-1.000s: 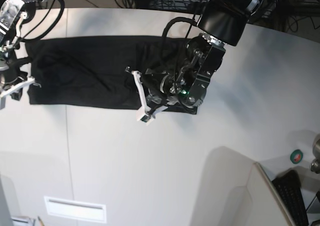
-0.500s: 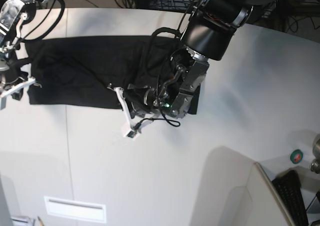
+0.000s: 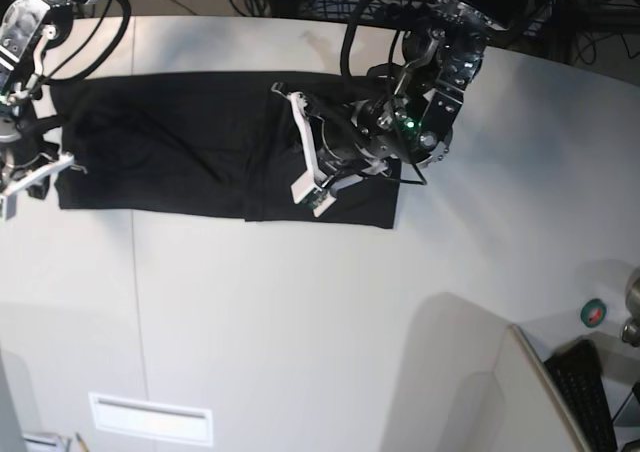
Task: Layout the t-shirt on the table in an organized manner, then fold the t-shirt properly
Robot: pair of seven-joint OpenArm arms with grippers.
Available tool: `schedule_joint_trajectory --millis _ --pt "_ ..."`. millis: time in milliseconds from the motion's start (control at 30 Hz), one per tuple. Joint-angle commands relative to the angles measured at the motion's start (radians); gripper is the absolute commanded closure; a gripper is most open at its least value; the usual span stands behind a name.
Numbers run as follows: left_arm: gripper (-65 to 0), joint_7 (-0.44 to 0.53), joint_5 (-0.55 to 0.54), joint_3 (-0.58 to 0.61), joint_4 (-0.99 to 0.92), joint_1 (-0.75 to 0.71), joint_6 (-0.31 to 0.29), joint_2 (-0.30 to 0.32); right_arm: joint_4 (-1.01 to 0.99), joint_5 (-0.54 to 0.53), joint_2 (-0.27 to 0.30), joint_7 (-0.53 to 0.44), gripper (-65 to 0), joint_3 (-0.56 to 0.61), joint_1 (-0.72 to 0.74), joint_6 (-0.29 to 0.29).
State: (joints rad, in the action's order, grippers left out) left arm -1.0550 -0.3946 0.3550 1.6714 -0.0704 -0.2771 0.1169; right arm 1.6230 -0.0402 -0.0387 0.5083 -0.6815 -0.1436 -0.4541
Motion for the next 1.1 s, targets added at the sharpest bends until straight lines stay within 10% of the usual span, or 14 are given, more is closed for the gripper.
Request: schedule_joint_trajectory --millis 0,300,500,733,1067 --pt "0.0 0.017 -0.004 -0.050 0.042 -0.015 -0.003 0.007 0.041 -0.016 -0.013 0.017 0.0 0.018 0.002 -0.048" --pt "0.0 0.091 -0.008 -0.600 -0.081 -0.108 -0.007 0.100 0.165 -0.060 -0.088 0.315 -1.7 0.389 -0.139 -0.128" --pt "0.0 0.353 -0.008 -0.756 -0.196 -0.162 -0.009 0.174 0.150 -0.226 -0.085 0.376 -39.3 0.444 -0.176 -0.128" --pt "0.0 0.500 -0.008 -0.857 -0.302 -0.191 -0.011 0.198 0.058 -0.284 -0.082 0.369 -37.7 0.518 -0.167 -0.128" --pt "0.0 0.499 -0.004 -0.985 -0.310 -0.196 -0.170 0.192 -0.099 -0.284 -0.082 0.263 -37.7 0.547 -0.150 -0.128"
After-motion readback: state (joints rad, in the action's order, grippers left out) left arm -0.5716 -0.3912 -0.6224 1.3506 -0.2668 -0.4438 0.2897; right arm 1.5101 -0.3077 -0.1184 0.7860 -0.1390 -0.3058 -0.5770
